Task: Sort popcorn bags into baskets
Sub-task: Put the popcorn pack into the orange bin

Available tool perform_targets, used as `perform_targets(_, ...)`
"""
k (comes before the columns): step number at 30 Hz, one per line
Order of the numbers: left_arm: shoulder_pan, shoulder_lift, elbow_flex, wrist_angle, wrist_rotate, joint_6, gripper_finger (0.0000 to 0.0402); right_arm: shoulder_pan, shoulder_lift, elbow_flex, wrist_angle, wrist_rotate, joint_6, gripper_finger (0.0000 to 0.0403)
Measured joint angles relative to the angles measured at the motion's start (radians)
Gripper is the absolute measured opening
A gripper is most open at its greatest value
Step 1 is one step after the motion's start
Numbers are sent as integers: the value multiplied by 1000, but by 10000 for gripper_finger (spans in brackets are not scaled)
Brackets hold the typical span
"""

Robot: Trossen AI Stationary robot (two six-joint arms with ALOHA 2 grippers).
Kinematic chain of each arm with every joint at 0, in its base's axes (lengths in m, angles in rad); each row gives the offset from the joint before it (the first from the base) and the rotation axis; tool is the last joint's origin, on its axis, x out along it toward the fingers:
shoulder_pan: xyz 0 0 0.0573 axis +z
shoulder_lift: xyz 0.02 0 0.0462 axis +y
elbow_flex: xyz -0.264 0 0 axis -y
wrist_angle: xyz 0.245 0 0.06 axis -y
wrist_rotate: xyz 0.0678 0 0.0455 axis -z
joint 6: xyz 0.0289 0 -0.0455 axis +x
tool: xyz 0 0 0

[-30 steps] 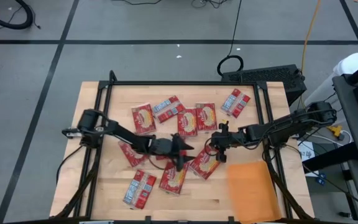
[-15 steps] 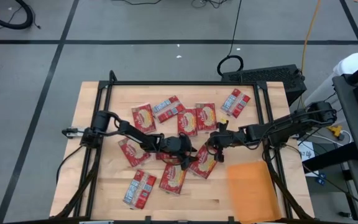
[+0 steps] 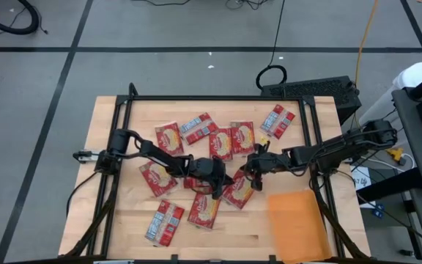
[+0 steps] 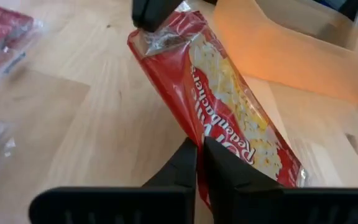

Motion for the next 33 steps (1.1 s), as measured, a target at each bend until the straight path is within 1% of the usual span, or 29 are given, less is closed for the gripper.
perform_targets(3,10,-13,0,0,27,41,21,0,-38,0,-5,-1,54,16)
perform_targets(5,14,-25,-1,4,40,70,12,1,-81,0,-29,-9,87,34)
perform_targets(10,13,-81,-2,-47,39,164,12,0,-220,0,-152,-56,210,97)
perform_targets(13,8,-140,-2,-126,38,229,12,0,-290,30,-276,-57,296,136)
perform_targets(15,2,-169,-1,-142,19,264,10,0,-317,66,-364,-60,344,159)
perform_targets(16,-1,-187,0,-163,12,280,8,0,-322,84,-396,-78,364,168)
perform_targets(17,-4,-204,-1,-191,8,293,8,1,-322,101,-407,-92,377,176)
perform_targets(19,-13,-221,-2,-190,-13,305,8,3,-318,124,-404,-125,380,187)
perform_targets(23,-32,-236,-1,-194,-31,320,16,14,-269,155,-395,-137,366,193)
perform_targets(28,-50,-237,-1,-214,-40,326,9,42,-175,165,-393,-130,360,191)
perform_targets(31,-56,-236,-2,-217,-41,325,8,57,-118,166,-380,-129,354,173)
perform_targets(33,-57,-236,-2,-217,-48,325,14,70,-88,165,-376,-128,354,151)
